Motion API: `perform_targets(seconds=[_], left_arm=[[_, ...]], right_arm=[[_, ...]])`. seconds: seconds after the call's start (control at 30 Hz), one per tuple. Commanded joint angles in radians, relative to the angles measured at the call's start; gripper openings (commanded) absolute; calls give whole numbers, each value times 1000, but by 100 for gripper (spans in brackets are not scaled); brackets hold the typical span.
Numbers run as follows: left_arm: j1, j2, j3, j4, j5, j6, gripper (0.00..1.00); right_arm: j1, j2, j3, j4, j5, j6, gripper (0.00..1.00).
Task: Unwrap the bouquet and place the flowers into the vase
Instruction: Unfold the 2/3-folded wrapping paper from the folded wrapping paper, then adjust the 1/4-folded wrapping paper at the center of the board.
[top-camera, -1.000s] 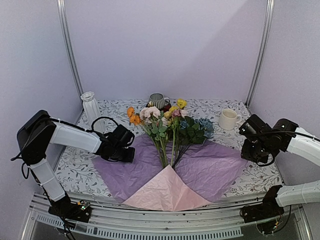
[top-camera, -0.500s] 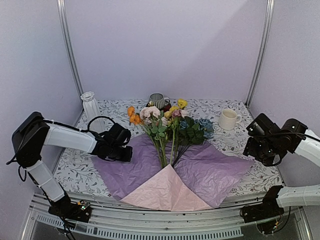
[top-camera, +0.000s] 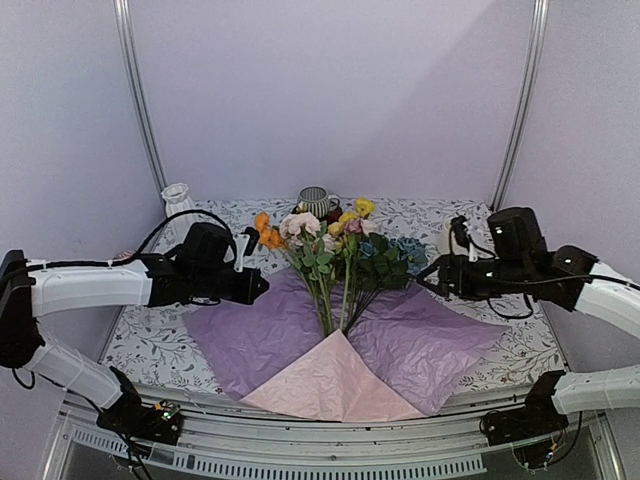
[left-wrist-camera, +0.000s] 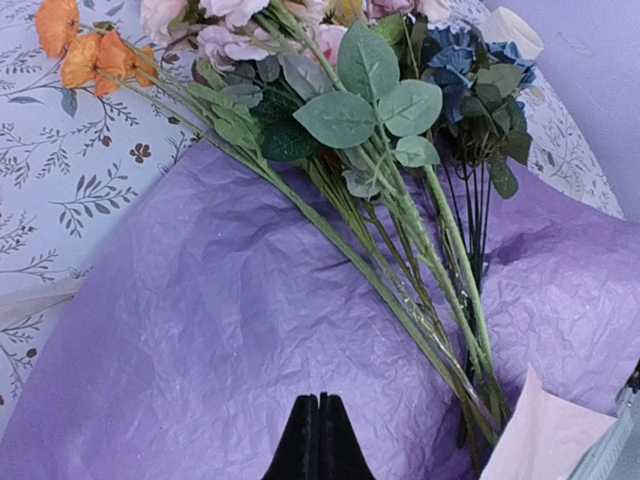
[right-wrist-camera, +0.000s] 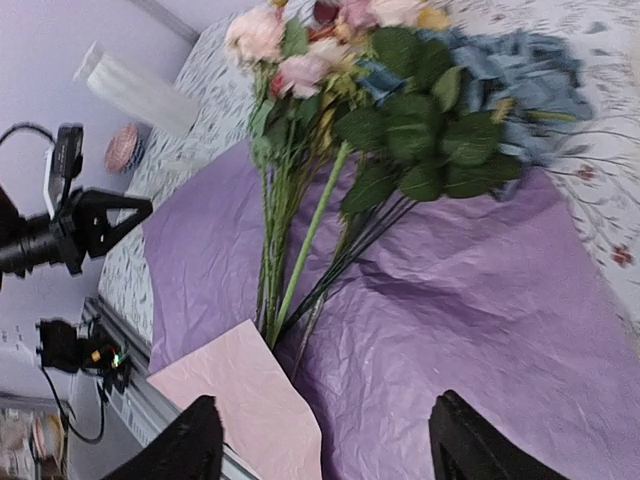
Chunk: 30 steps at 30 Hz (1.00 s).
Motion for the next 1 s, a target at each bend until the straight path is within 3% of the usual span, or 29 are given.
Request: perform_targets(seconds=[0.0,0.2,0.37,0.77,0.97], left_arm=[[12,28,-27,32,89,12,0],[12,129,-35,110,168,-12,0],[16,239,-27,143,147,-17,0],[96,374,-38,168,122,-13,0],[134,414,-19,180,130,-13,0]], right_arm=[[-2,156,-91,407,-285,-20,63],[-2,357,-188,693,-430,45,26],[-10,487,-248,754,-371,55,7],[-186,721,-423,994,-426,76,3],[-242,820,-408,1040,-447,89,3]])
